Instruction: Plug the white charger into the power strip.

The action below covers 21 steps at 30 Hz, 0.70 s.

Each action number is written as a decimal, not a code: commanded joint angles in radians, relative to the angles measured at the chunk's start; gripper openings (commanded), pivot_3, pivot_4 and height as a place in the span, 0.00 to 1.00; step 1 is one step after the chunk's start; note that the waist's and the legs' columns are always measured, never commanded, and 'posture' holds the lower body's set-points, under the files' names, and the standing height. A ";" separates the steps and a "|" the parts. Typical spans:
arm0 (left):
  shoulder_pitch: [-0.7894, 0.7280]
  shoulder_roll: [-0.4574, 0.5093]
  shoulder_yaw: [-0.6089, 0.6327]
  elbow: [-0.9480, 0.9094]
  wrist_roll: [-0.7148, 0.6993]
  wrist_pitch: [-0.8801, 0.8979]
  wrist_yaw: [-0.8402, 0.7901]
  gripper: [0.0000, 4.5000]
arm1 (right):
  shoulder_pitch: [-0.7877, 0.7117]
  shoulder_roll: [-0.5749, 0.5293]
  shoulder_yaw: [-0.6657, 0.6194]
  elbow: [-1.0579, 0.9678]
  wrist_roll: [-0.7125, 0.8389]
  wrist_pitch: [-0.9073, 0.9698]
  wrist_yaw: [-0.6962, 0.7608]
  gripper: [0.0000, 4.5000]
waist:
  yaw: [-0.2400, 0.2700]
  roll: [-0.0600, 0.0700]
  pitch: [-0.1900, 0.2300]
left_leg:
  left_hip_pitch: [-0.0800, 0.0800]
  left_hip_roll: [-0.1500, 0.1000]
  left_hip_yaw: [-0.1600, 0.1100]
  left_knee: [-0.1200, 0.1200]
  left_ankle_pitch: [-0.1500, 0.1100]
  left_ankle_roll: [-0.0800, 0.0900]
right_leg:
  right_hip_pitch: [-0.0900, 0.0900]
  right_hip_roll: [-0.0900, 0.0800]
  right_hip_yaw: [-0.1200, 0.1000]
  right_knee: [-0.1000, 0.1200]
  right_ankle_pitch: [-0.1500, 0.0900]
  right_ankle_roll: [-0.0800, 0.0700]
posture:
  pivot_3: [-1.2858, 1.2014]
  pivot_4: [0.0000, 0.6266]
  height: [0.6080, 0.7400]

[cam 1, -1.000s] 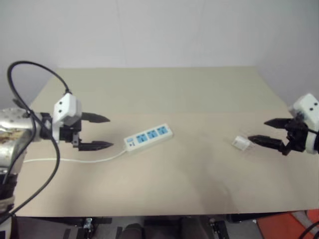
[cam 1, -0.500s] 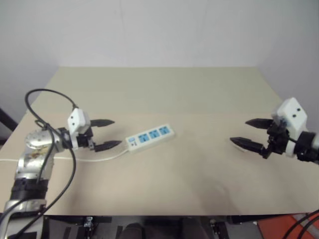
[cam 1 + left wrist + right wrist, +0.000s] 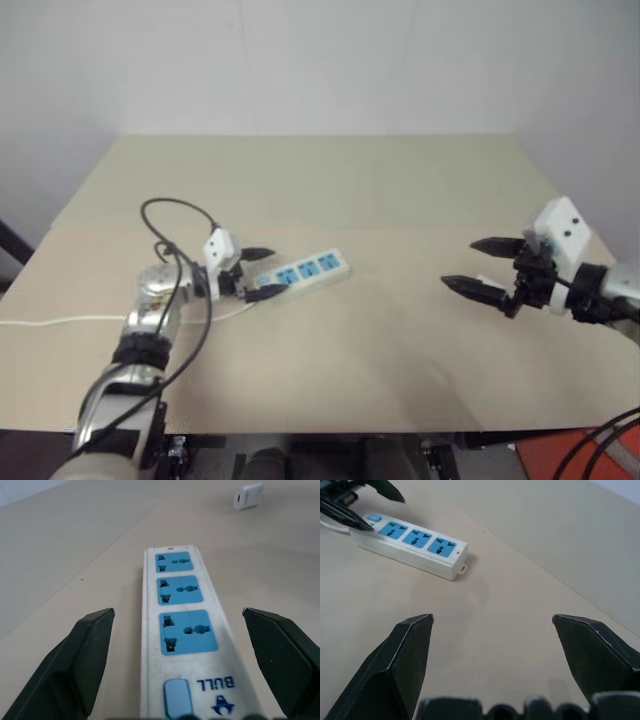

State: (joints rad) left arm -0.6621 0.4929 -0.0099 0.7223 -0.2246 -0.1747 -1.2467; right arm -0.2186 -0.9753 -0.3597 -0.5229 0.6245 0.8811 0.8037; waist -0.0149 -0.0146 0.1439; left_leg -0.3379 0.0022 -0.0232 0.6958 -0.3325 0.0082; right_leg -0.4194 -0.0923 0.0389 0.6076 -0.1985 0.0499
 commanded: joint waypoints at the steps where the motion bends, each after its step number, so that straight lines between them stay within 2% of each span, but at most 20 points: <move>1: -0.017 -0.001 0.009 0.044 0.011 -0.058 -0.004 0.99 | 0.003 -0.007 -0.051 -0.038 0.029 0.004 -0.010 1.00 | -0.002 0.000 0.000 | 0.000 0.000 0.000 0.000 0.000 0.000 | 0.000 0.000 0.000 0.000 0.000 0.000 | 0.52 0.24 1.00; 21: 0.074 -0.014 0.040 0.047 -0.009 -0.077 0.002 0.99 | 0.029 -0.029 -0.082 -0.051 0.076 0.020 -0.022 1.00 | 0.003 0.000 0.000 | 0.000 0.000 -0.001 0.000 0.000 0.000 | 0.000 0.000 0.000 0.000 0.000 0.000 | 0.52 0.24 1.00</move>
State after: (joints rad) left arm -0.5893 0.4796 0.0138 0.7797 -0.2241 -0.2428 -1.2528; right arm -0.1733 -0.9861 -0.4056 -0.5578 0.6878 0.8985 0.7846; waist -0.0117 -0.0146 0.1438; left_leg -0.3380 0.0022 -0.0239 0.6960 -0.3325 0.0082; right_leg -0.4193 -0.0924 0.0388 0.6079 -0.1985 0.0500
